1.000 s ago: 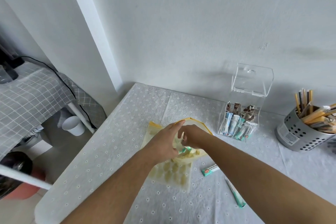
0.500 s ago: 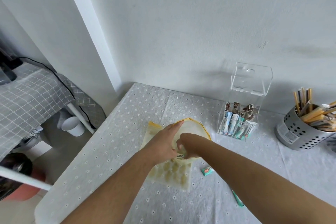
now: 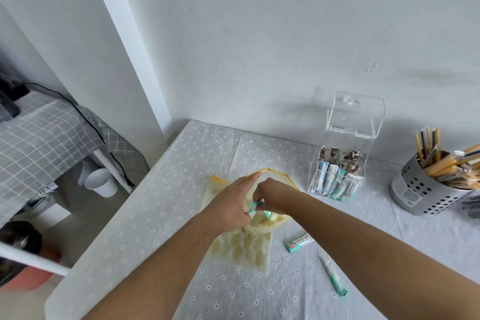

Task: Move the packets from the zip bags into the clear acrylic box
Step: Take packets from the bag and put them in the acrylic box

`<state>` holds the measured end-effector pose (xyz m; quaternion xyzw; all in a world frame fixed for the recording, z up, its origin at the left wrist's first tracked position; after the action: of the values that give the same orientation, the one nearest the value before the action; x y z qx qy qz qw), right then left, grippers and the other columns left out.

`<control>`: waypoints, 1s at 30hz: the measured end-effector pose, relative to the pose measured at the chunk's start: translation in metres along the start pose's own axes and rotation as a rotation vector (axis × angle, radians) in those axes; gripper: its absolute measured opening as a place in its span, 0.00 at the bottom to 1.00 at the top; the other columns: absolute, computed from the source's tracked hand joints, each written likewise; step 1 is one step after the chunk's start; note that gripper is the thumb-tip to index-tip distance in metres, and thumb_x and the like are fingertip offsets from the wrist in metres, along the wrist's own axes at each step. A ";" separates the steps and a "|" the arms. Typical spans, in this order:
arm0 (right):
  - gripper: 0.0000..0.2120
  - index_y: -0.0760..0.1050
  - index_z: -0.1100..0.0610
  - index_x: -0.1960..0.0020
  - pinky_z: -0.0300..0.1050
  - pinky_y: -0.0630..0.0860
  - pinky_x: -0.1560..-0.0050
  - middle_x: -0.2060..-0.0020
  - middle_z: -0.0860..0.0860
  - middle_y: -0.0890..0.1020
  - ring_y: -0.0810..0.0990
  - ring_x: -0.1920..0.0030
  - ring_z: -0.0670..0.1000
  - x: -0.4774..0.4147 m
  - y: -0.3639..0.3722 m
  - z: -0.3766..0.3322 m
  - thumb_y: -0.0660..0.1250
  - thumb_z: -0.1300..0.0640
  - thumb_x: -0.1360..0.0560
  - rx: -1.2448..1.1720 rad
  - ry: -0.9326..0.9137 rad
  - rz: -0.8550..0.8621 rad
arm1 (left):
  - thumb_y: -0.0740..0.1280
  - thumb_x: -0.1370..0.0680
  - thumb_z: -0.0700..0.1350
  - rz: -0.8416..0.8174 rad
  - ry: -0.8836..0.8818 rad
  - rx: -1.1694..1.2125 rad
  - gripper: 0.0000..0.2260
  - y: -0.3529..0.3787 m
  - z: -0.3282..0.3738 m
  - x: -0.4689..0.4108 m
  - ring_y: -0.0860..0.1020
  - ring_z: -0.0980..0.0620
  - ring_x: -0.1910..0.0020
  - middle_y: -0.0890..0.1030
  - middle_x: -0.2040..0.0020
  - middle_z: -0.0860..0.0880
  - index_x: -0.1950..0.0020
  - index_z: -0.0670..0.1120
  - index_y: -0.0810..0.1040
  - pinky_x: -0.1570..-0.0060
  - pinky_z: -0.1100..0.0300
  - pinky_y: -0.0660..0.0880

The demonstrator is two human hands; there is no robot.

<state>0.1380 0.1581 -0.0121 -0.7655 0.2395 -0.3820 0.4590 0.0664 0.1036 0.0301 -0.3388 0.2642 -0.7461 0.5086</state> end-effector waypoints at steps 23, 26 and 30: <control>0.05 0.81 0.61 0.61 0.35 0.74 0.71 0.71 0.56 0.82 0.77 0.73 0.47 0.159 -0.151 0.113 0.71 0.60 0.28 -0.588 0.282 0.709 | 0.64 0.28 0.38 0.057 0.054 -0.099 0.34 -0.021 0.036 -0.015 0.71 0.55 0.57 0.63 0.29 0.56 0.26 0.57 0.58 0.55 0.65 0.71; 0.06 0.81 0.62 0.60 0.30 0.67 0.75 0.71 0.56 0.81 0.75 0.72 0.50 0.173 -0.153 0.151 0.70 0.60 0.27 -0.470 0.408 0.785 | 0.64 0.29 0.38 0.054 0.050 -0.103 0.34 -0.019 0.037 -0.019 0.72 0.57 0.60 0.62 0.30 0.57 0.26 0.58 0.59 0.58 0.64 0.73; 0.06 0.80 0.60 0.61 0.38 0.66 0.72 0.68 0.54 0.79 0.73 0.68 0.51 0.160 -0.134 0.180 0.69 0.59 0.26 -0.398 0.509 0.708 | 0.63 0.29 0.38 0.041 0.050 -0.121 0.34 -0.015 0.037 -0.023 0.73 0.58 0.61 0.63 0.30 0.57 0.27 0.60 0.58 0.55 0.63 0.73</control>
<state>0.3800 0.1988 0.1129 -0.5920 0.6587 -0.3244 0.3322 0.0928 0.1283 0.0589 -0.3448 0.3283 -0.7266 0.4954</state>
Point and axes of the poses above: each hand's wrist, its own x-axis away from the middle knuckle, its own y-axis out of the palm, z = x × y, the point moved 8 cm from there along -x, towards the middle knuckle
